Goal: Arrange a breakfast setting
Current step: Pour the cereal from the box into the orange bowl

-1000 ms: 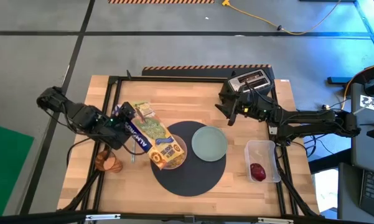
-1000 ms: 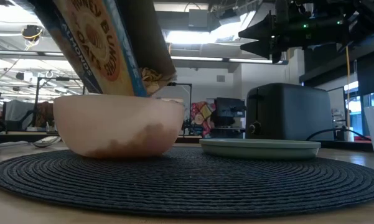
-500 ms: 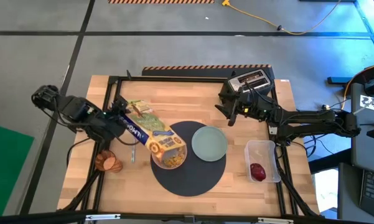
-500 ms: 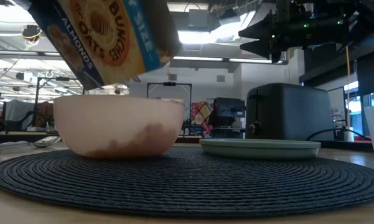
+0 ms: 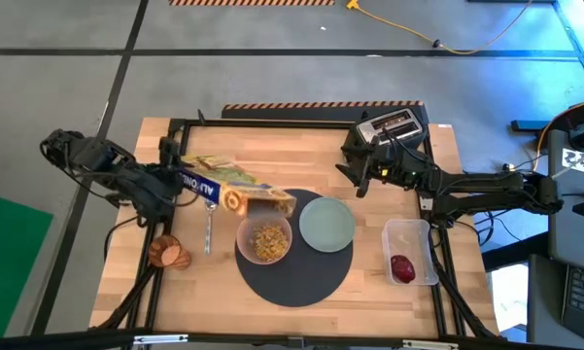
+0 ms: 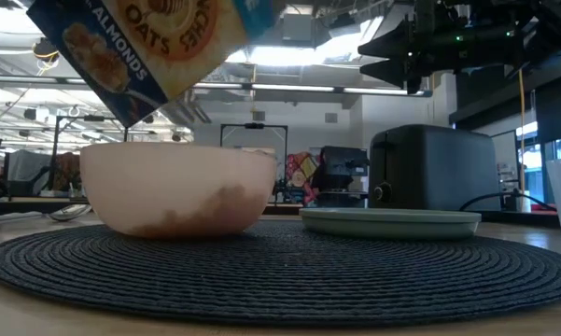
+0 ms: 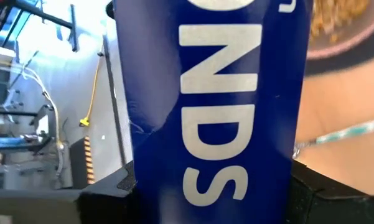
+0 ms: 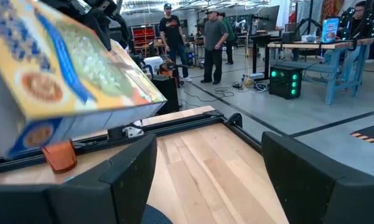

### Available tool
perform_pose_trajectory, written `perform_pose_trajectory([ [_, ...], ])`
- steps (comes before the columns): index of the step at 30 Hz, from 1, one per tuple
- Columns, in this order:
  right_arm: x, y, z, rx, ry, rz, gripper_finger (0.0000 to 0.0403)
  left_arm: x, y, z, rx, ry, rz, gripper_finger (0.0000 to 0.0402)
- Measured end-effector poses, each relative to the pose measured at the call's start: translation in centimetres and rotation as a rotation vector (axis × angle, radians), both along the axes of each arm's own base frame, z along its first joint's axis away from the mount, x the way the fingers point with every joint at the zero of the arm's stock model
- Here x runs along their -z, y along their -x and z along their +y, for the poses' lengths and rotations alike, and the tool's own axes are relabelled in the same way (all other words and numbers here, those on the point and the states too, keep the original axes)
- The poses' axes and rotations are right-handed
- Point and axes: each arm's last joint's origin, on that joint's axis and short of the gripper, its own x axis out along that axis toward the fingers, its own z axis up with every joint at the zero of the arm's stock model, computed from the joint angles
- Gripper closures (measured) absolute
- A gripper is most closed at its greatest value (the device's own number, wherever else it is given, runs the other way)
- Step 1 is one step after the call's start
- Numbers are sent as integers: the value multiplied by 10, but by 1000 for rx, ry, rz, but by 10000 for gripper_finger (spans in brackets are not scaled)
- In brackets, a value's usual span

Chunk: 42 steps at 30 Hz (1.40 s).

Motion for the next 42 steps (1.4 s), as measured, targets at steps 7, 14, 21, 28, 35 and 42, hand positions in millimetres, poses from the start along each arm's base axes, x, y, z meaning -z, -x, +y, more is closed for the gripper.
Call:
perform_pose_trajectory([
  [7, 0, 0, 0, -15, 1, 0, 125, -10, 10, 6, -84, 100, -204, 186],
  [14, 0, 0, 2, -73, 4, 0, 125, -5, 17, 12, -177, 130, -363, 186],
  [21, 0, -1, 4, -126, 7, -1, 125, 38, 11, 10, -241, 163, -544, 186],
  [28, 0, -1, 5, -161, 8, 2, 125, 70, 1, 9, -351, 158, -788, 186],
  [35, 0, -1, 5, -169, 8, 2, 125, 95, -7, 7, -460, 189, -953, 186],
  [42, 0, -1, 5, -178, 9, 3, 125, 118, -17, 4, -560, 229, -1096, 186],
])
